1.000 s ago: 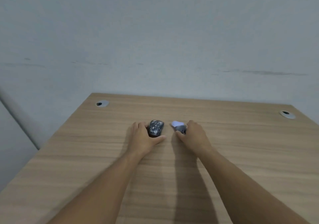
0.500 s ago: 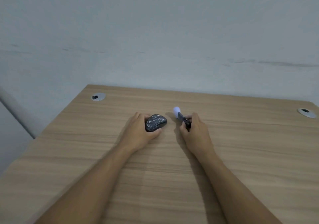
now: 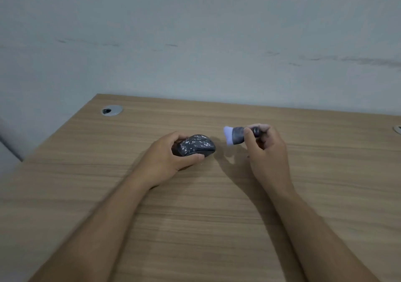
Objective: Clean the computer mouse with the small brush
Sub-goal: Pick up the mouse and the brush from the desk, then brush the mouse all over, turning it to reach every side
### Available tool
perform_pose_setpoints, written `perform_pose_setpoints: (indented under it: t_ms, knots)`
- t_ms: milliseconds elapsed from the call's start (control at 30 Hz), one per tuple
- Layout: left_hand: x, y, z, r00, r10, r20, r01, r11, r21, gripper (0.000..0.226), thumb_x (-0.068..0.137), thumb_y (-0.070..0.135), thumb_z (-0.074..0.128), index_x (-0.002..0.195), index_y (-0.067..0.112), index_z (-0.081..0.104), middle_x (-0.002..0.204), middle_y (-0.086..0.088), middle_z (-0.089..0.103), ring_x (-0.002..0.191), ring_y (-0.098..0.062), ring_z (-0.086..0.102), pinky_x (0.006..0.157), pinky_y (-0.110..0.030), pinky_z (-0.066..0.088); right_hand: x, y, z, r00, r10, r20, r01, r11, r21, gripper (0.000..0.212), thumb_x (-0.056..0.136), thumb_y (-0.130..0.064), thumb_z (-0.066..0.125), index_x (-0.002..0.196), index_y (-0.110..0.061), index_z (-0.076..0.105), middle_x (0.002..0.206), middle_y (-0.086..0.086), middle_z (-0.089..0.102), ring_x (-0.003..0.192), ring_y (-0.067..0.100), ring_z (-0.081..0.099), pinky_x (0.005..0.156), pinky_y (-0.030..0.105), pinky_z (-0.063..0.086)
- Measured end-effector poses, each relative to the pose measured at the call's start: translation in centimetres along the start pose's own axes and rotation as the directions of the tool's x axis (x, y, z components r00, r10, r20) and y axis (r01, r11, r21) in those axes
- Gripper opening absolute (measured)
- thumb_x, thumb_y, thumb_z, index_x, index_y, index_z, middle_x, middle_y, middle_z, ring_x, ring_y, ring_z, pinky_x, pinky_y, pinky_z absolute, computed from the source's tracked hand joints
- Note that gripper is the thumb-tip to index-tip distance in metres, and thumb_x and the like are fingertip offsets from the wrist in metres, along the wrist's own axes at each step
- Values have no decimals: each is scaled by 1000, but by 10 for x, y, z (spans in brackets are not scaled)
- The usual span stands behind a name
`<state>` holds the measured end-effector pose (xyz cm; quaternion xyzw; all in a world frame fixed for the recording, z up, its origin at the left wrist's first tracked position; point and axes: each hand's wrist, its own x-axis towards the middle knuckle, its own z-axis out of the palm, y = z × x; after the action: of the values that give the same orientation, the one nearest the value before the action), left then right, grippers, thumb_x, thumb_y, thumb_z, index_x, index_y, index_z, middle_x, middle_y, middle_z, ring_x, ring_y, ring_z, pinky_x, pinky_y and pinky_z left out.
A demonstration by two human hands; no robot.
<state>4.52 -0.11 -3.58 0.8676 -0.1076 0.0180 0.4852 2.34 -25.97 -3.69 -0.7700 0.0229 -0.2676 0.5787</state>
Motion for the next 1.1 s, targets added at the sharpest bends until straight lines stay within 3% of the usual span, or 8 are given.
perform_pose_setpoints:
  t_ms: [167,300,400,567,700,833,967,1100]
  knots:
    - [2,-2,0,999,36,22,-35,999,-42,49,80,39,99,124,32,78,114,14,84,107,-7,79,96,-26,57,-7,-17,5,995,-95,-22,94,995,-46,10,111,-30,66,111,-25,74,95,-5,76,77,23,65,74,33,54]
    - [3,-6,-2,998,50,43,-46,995,-86,52,80,36,100,127,31,78,117,11,85,113,-13,80,110,-43,59,-14,-29,14,984,-177,26,179,980,-89,16,113,-29,62,120,-21,74,105,-11,78,95,3,71,84,14,51]
    - [3,-6,0,997,55,51,-50,994,-101,50,80,30,100,126,29,79,117,9,86,114,-16,80,111,-45,58,-11,-29,21,968,-218,126,232,968,-102,16,115,-24,59,123,-18,72,114,-9,76,104,4,71,90,13,48]
    - [3,-7,0,998,49,41,-45,994,-96,55,78,35,101,128,31,79,116,12,86,111,-9,80,108,-36,59,0,-19,24,948,-218,232,260,951,-167,16,116,-21,56,124,-18,69,116,-7,75,106,4,69,88,10,46]
    - [4,-9,-1,998,41,49,-36,995,-95,64,74,45,101,132,32,77,119,14,85,112,-5,80,109,-34,59,3,-9,20,972,-161,173,195,959,-205,16,115,-23,56,123,-18,69,117,-5,75,105,11,69,88,15,48]
    - [4,-7,1,998,47,38,-42,992,-118,58,77,40,101,130,31,78,116,14,86,110,-6,80,106,-32,59,0,-18,20,978,-178,110,191,975,-115,18,117,-25,55,126,-20,69,116,-12,75,106,-3,69,89,14,48]
    - [3,-4,-1,999,47,20,-44,990,-132,54,80,35,100,129,32,79,115,14,86,108,-4,80,94,-15,57,-5,-19,23,964,-205,172,231,961,-148,16,116,-26,57,123,-19,70,113,-11,76,101,1,70,85,13,49]
    - [1,-2,0,999,47,17,-44,988,-148,52,80,33,99,128,29,80,113,14,86,106,-3,80,90,-9,56,-4,-12,20,987,-141,78,155,966,-209,14,113,-26,61,120,-19,72,108,-9,77,95,6,69,85,20,52]
